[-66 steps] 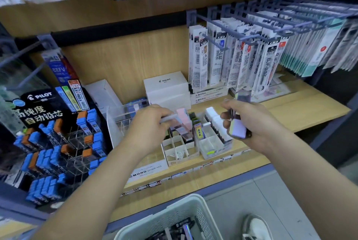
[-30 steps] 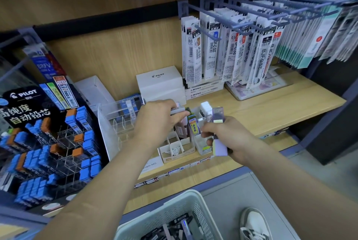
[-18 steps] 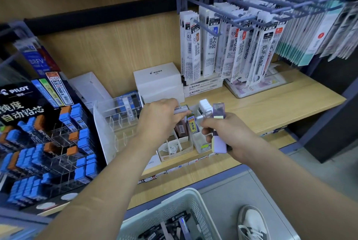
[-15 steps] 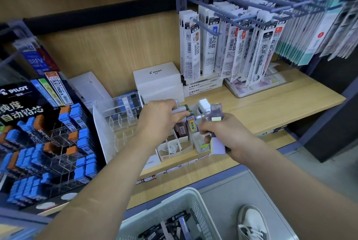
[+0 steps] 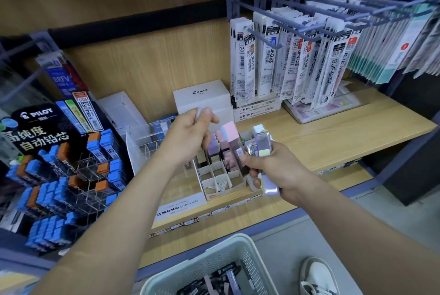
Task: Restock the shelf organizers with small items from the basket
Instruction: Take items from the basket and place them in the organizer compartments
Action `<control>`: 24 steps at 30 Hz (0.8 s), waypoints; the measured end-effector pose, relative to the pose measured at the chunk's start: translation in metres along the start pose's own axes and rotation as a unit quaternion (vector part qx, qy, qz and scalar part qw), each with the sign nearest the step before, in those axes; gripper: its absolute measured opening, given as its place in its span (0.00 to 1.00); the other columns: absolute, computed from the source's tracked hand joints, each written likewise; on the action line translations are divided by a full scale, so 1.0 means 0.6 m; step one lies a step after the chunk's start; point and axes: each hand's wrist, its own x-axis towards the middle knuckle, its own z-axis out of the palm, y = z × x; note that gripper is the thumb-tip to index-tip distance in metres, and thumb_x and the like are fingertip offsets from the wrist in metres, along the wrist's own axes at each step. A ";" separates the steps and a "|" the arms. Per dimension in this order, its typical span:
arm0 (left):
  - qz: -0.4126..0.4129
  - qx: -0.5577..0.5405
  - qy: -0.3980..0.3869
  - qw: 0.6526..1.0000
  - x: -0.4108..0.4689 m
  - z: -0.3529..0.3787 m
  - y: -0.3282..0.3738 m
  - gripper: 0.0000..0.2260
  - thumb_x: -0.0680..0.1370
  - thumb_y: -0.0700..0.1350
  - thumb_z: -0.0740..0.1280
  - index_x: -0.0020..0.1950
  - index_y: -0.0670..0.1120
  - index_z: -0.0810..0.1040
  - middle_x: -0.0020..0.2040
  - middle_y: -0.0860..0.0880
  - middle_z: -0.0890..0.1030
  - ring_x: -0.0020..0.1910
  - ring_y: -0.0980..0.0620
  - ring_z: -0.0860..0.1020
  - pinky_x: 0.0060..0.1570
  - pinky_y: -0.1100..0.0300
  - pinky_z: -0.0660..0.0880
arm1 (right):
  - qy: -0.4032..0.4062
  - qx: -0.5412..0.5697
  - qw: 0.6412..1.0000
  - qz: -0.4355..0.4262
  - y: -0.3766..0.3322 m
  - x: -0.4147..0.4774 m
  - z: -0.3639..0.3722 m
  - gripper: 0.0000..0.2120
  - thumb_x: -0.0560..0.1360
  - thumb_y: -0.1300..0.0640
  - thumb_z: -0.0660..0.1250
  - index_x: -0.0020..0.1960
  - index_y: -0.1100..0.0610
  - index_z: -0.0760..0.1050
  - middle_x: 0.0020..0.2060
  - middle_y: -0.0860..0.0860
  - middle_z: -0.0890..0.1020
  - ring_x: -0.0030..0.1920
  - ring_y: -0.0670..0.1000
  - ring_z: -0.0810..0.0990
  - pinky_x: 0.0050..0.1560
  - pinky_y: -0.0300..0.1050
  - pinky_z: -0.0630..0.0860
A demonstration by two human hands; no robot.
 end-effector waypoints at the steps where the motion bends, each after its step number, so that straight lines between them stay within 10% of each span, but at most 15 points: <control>1: -0.016 -0.014 -0.029 0.999 -0.002 -0.004 0.001 0.10 0.83 0.48 0.56 0.51 0.47 0.76 0.28 0.48 0.74 0.24 0.55 0.69 0.28 0.64 0.66 | -0.005 0.008 1.000 0.005 -0.003 -0.001 -0.002 0.08 0.74 0.66 0.71 0.52 0.64 0.77 0.30 0.53 0.77 0.27 0.50 0.70 0.25 0.41 0.70; 10: 0.007 -0.042 -0.157 0.987 -0.016 -0.001 0.008 0.10 0.76 0.37 0.69 0.55 0.47 0.81 0.43 0.55 0.79 0.31 0.62 0.72 0.28 0.71 0.66 | -0.092 0.023 0.990 0.103 -0.011 -0.012 -0.006 0.05 0.75 0.66 0.68 0.50 0.61 0.77 0.31 0.54 0.78 0.27 0.51 0.69 0.24 0.40 0.68; 13: 0.031 -0.018 -0.105 0.994 -0.011 -0.003 0.012 0.05 0.71 0.37 0.74 0.46 0.44 0.83 0.42 0.50 0.83 0.38 0.61 0.78 0.40 0.69 0.72 | -0.062 0.039 0.992 0.106 -0.014 -0.007 -0.010 0.05 0.75 0.66 0.68 0.50 0.61 0.77 0.34 0.57 0.79 0.27 0.50 0.70 0.25 0.40 0.69; 17: 0.048 0.064 -0.003 0.997 -0.010 -0.002 0.011 0.10 0.66 0.43 0.79 0.38 0.39 0.81 0.30 0.47 0.79 0.28 0.57 0.71 0.29 0.64 0.67 | 0.029 -0.017 0.997 0.073 -0.008 0.007 -0.024 0.11 0.72 0.67 0.71 0.53 0.65 0.77 0.49 0.67 0.83 0.26 0.49 0.71 0.27 0.41 0.71; 24: 0.117 0.175 0.090 0.973 -0.012 0.025 -0.032 0.13 0.67 0.51 0.77 0.37 0.43 0.80 0.33 0.44 0.79 0.36 0.44 0.77 0.36 0.49 0.75 | -0.016 -0.087 0.995 0.036 -0.002 0.025 -0.003 0.11 0.70 0.63 0.73 0.52 0.58 0.81 0.44 0.57 0.86 0.36 0.53 0.78 0.36 0.46 0.74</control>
